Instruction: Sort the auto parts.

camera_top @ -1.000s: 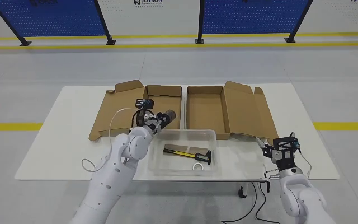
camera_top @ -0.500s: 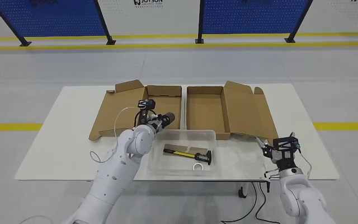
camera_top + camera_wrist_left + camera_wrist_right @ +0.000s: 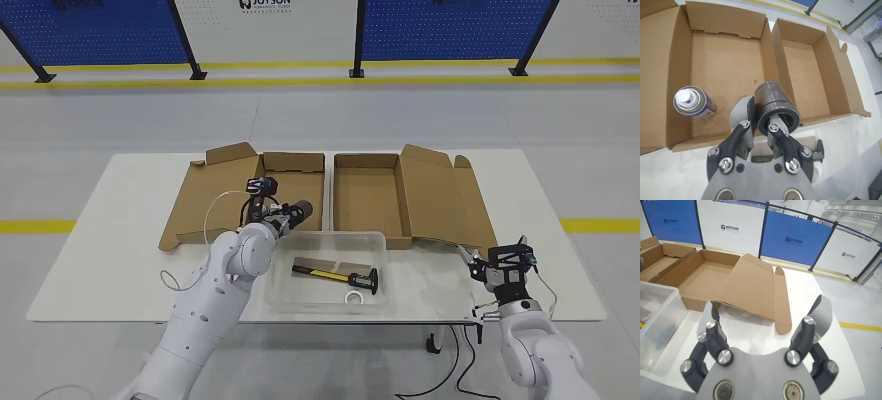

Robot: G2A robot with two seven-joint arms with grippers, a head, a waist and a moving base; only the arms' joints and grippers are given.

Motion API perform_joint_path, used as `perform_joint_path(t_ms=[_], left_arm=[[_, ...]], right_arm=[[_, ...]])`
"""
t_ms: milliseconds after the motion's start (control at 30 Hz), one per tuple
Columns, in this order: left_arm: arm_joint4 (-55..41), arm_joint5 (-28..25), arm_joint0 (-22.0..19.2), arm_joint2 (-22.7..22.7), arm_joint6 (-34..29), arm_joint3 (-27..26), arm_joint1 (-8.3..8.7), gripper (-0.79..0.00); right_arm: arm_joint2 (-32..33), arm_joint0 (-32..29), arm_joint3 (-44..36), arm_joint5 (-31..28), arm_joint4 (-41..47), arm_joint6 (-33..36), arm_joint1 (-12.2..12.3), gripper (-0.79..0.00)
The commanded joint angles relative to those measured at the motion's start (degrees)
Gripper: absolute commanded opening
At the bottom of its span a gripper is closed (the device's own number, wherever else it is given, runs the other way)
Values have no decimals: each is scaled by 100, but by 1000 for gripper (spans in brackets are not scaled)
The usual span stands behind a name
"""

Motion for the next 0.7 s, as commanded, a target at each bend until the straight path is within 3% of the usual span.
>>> perform_joint_path(t_ms=[0, 300, 667], left_arm=[[-114, 66, -31, -88, -57, -70, 0, -785], [-468, 585, -495, -133, -1055, -6, -41, -785], [-550, 984, -1304, 392, -1761, 805, -214, -785]], right_arm=[[0, 0, 0, 0, 0, 0, 0, 0], [0, 0, 0, 0, 0, 0, 0, 0], [0, 0, 0, 0, 0, 0, 0, 0]])
